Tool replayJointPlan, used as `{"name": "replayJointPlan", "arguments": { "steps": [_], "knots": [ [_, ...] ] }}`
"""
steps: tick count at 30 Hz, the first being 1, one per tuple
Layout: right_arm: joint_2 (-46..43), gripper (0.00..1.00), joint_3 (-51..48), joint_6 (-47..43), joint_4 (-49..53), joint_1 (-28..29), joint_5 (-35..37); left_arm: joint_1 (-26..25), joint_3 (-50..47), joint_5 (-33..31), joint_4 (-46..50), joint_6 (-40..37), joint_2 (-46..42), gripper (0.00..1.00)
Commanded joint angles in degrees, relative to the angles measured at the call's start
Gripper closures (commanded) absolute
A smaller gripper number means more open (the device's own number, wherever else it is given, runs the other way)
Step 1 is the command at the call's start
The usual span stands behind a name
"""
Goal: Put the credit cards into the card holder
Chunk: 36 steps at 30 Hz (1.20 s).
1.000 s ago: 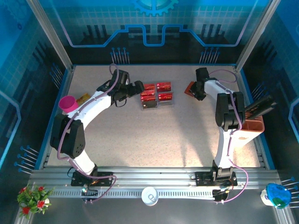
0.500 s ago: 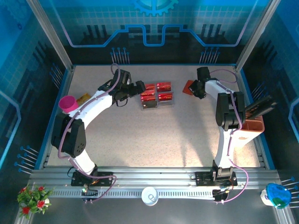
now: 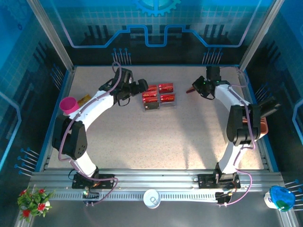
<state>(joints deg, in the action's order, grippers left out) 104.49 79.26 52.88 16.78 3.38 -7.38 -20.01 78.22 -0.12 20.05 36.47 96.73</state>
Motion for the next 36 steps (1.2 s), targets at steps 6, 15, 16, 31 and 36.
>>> {"name": "replayJointPlan", "arguments": {
  "steps": [6,15,16,31,36],
  "knots": [
    [-11.0,1.00,-4.6,-3.0,-6.2,3.1,-16.4,2.2,2.9,10.1,-4.9,8.2,0.6,0.01],
    [-12.8,1.00,-8.5,8.0,-28.3,8.6,-38.4,7.6,-6.5,22.8,-27.7,24.5,-2.4,0.01],
    [-12.7,1.00,-8.1,8.7,-29.3,9.6,-39.3,7.8,-6.6,23.1,-28.1,24.8,-2.7,0.01],
    [-7.9,1.00,-5.4,17.5,-42.2,18.4,-41.0,7.0,-9.3,26.7,-39.1,31.2,-3.8,0.10],
    [-7.3,1.00,-5.4,18.4,-43.6,19.0,-40.0,6.3,-11.2,27.3,-41.3,32.4,-4.3,0.19]
  ]
}}
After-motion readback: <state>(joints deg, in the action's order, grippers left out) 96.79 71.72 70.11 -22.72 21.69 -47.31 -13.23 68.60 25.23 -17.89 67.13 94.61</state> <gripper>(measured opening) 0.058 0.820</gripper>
